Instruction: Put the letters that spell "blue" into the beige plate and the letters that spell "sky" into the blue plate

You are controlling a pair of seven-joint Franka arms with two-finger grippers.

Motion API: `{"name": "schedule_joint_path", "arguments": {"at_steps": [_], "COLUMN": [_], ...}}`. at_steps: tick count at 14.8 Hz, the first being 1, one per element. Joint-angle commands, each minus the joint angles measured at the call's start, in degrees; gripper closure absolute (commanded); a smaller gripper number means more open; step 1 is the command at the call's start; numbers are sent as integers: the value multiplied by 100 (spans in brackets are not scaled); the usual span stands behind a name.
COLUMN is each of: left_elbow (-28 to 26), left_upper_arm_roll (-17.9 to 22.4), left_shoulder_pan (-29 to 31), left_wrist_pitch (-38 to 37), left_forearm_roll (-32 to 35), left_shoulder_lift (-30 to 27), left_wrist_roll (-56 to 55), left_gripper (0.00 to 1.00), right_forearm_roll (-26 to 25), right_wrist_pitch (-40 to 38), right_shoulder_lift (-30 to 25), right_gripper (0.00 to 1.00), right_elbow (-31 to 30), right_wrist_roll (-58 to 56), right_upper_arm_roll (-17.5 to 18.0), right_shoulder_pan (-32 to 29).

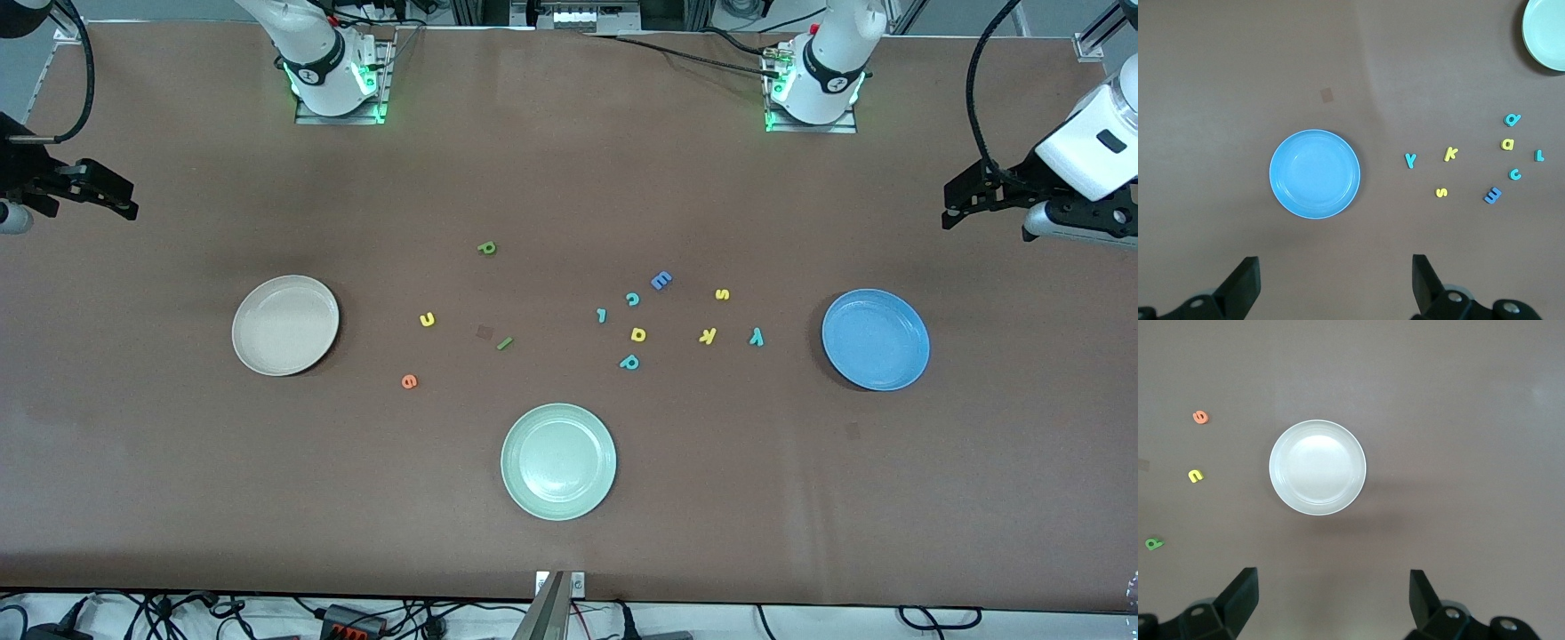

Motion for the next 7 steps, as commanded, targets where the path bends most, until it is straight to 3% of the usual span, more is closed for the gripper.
{"name": "schedule_joint_path", "arguments": {"at_steps": [1, 7], "left_elbow": [130, 226], "left_upper_arm_roll": [-47, -65], "left_shoulder_pan": [30, -110], "left_wrist_pitch": [-48, -943], "left_forearm_roll": [109, 73], "left_shoulder_lift": [65, 353], "left_wrist_roll": [-112, -60], "left_gripper": [0, 0], "right_forearm_roll": [-15, -7], "right_wrist_pitch": [-38, -29], "right_shoulder_lift": [-72, 86], "right_gripper": [0, 0], "right_elbow": [-68, 63], "right_wrist_roll": [-15, -24], "right_upper_arm_roll": [0, 0], "right_shoulder_pan": [42, 33]}}
